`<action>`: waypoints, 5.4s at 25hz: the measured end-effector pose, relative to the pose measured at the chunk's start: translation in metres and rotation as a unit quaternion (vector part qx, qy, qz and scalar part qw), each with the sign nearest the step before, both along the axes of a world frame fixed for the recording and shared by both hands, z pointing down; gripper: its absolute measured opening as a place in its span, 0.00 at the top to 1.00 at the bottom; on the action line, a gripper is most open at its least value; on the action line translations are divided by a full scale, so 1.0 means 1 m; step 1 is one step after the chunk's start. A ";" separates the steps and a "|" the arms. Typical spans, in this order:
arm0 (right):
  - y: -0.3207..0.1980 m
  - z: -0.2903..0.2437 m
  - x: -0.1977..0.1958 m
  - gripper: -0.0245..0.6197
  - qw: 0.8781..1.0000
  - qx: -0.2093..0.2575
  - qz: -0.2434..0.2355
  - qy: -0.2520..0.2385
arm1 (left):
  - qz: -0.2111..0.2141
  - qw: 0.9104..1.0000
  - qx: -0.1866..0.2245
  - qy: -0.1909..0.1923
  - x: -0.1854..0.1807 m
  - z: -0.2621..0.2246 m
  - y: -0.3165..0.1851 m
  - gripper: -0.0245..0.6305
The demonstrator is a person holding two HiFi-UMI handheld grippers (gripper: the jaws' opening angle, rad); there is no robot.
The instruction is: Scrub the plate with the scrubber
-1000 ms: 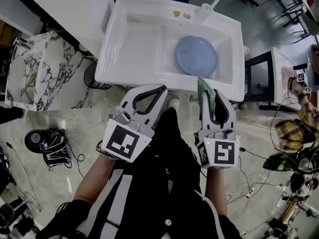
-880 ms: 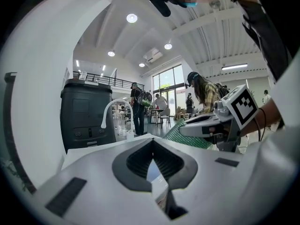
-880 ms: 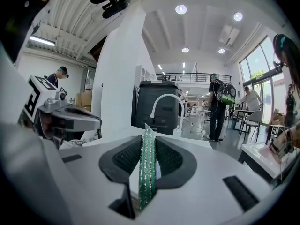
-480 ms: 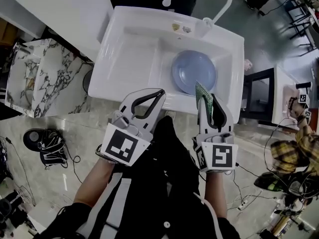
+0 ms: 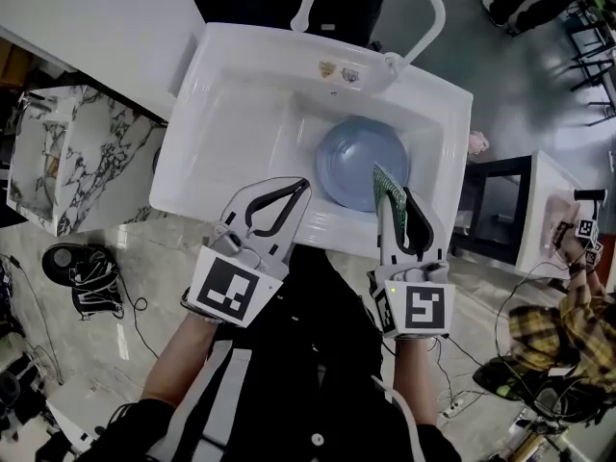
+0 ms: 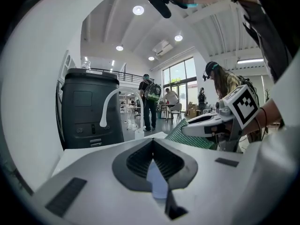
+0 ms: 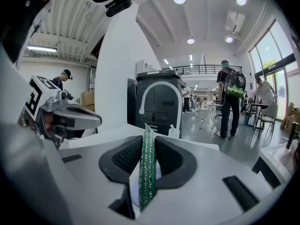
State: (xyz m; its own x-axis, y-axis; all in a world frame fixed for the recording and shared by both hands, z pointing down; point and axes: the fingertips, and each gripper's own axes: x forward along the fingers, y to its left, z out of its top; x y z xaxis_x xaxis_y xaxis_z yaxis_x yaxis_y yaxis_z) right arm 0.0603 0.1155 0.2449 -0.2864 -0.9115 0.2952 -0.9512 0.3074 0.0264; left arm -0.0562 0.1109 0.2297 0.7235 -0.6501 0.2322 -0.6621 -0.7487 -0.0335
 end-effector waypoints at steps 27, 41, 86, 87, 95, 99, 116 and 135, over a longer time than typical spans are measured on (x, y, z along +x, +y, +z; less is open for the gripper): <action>-0.063 0.035 0.066 0.82 0.997 -0.047 -0.045 -0.033 | -0.074 0.996 -0.033 -0.032 0.053 0.024 -0.066 0.97; -0.065 0.041 0.061 0.82 0.996 -0.051 -0.063 -0.040 | -0.096 0.993 -0.066 -0.028 0.047 0.031 -0.057 0.97; -0.090 0.119 0.036 0.82 0.995 -0.097 0.000 0.006 | -0.042 0.946 -0.320 -0.017 0.042 0.211 -0.127 0.80; -0.091 0.122 0.036 0.82 0.995 -0.098 0.000 0.008 | -0.044 0.945 -0.324 -0.021 0.043 0.217 -0.128 0.79; -0.096 0.143 0.038 0.82 0.993 -0.115 -0.003 0.006 | -0.059 0.929 -0.362 -0.048 0.052 0.263 -0.135 0.75; -0.102 0.151 0.037 0.82 0.992 -0.123 -0.005 0.004 | -0.077 0.920 -0.380 -0.063 0.049 0.285 -0.138 0.75; -0.131 0.177 0.058 0.82 0.991 -0.132 0.025 0.009 | -0.106 0.882 -0.451 -0.086 0.044 0.346 -0.134 0.81; -0.162 0.233 0.087 0.82 0.984 -0.154 0.087 0.020 | -0.113 0.872 -0.473 -0.057 0.044 0.346 -0.131 0.93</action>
State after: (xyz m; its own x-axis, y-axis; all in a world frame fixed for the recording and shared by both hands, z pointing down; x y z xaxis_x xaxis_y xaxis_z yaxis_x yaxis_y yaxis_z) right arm 0.1469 -0.0462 0.4782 -0.1169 -0.8107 0.5737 -0.9902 0.1393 -0.0050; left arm -0.0122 -0.0197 0.5759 0.5392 -0.2509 0.8039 -0.8286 -0.3284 0.4533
